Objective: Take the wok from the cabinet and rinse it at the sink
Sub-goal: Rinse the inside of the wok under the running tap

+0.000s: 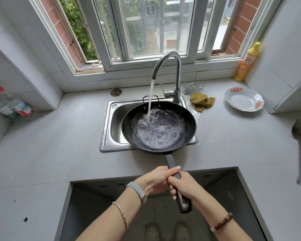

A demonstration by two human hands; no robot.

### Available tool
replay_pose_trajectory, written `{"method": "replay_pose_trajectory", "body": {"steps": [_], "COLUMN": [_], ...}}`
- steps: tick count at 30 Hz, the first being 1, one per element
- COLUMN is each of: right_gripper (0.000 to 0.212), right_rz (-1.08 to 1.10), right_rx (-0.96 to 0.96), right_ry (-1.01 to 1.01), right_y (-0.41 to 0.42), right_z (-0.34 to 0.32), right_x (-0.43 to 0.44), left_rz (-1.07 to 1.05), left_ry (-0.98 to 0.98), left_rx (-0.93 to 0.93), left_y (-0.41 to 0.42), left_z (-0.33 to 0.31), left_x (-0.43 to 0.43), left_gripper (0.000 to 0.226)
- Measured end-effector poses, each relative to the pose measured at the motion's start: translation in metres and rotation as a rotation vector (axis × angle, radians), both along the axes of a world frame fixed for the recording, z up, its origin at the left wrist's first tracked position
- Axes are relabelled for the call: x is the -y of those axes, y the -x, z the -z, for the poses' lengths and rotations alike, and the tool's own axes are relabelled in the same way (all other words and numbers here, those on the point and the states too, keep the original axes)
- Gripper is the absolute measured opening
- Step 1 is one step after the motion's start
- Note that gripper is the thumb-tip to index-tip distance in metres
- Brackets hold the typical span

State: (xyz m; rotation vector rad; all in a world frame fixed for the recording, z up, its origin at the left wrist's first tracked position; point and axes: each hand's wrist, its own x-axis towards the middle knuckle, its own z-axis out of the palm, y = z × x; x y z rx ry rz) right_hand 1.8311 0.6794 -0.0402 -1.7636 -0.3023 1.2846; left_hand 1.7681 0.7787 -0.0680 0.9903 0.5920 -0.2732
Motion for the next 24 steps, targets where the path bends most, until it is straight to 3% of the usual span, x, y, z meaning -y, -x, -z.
{"method": "replay_pose_trajectory", "body": {"steps": [8, 24], "right_gripper": [0.01, 0.02], "right_rz": [0.0, -0.003], "right_rx": [0.008, -0.016], "right_ry": [0.036, -0.001], "right_y": [0.0, -0.007], "right_z": [0.011, -0.004], "right_x": [0.016, -0.001], "left_rz": [0.038, -0.003], "left_ry": [-0.008, 0.02], "left_rx": [0.003, 0.001], "left_y": [-0.001, -0.006], "left_z": [0.014, -0.009], "left_x": [0.015, -0.001], "left_gripper": [0.034, 0.037]}}
